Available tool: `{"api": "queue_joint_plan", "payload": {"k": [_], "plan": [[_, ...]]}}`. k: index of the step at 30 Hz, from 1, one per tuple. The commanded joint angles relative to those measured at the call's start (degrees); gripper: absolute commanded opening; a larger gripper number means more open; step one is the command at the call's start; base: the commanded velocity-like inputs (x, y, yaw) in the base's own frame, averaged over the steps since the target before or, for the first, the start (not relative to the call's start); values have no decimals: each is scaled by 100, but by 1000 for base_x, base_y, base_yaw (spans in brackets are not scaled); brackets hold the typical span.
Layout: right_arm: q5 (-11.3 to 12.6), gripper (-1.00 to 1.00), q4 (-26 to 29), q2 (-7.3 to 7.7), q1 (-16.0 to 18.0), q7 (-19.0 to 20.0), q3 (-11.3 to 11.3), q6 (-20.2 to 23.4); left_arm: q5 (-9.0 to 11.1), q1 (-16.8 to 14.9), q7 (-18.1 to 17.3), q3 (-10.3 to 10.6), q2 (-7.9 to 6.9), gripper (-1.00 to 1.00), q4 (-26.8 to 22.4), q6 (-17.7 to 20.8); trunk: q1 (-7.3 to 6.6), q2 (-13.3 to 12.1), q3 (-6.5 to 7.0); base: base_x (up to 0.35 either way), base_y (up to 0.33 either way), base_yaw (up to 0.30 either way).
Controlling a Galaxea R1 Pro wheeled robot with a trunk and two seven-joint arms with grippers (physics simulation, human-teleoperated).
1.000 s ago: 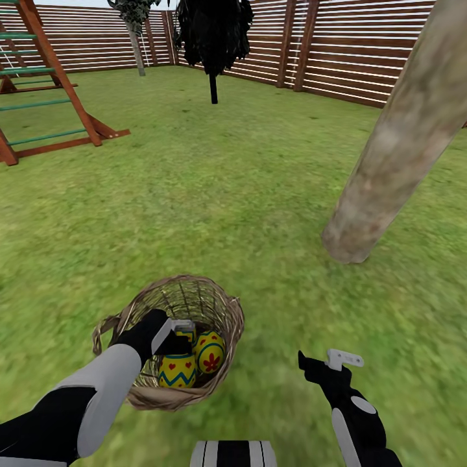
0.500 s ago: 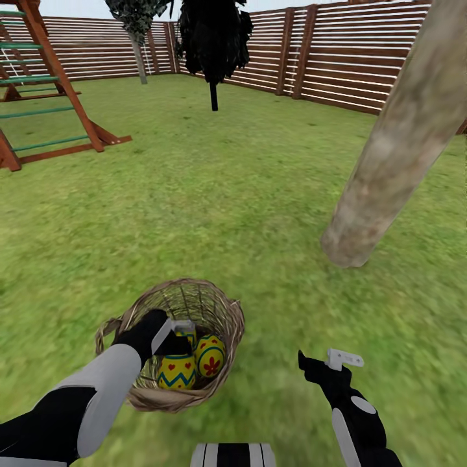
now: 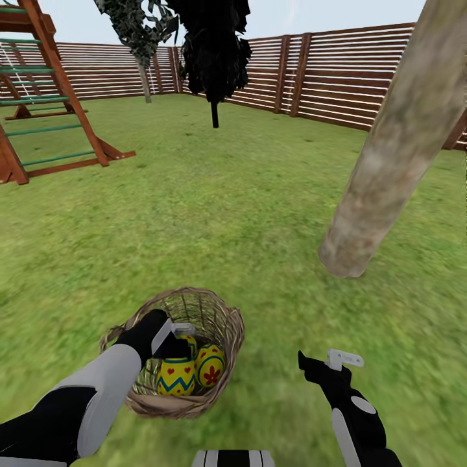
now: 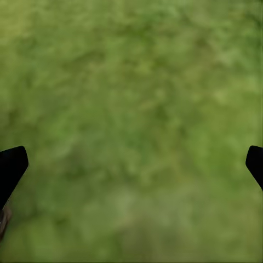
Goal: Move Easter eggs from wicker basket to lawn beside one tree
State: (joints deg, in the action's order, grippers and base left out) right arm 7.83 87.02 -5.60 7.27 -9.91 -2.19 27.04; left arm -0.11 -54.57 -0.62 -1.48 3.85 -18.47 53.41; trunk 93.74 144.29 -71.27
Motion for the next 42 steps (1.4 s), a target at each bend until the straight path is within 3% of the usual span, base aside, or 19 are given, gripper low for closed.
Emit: {"api": "queue_joint_plan", "payload": {"k": [1, 42], "plan": [[61, 100, 8, -2, 2, -37, -1, 20, -7, -1, -8, -12, 1, -100, -8, 38, -3, 0, 18, 0, 0, 0], [61, 100, 8, 0, 2, -37, -1, 20, 28, -1, -17, -27, -7, -100, -82, 103, -109, -55, 927, -10, 0, 0]]}}
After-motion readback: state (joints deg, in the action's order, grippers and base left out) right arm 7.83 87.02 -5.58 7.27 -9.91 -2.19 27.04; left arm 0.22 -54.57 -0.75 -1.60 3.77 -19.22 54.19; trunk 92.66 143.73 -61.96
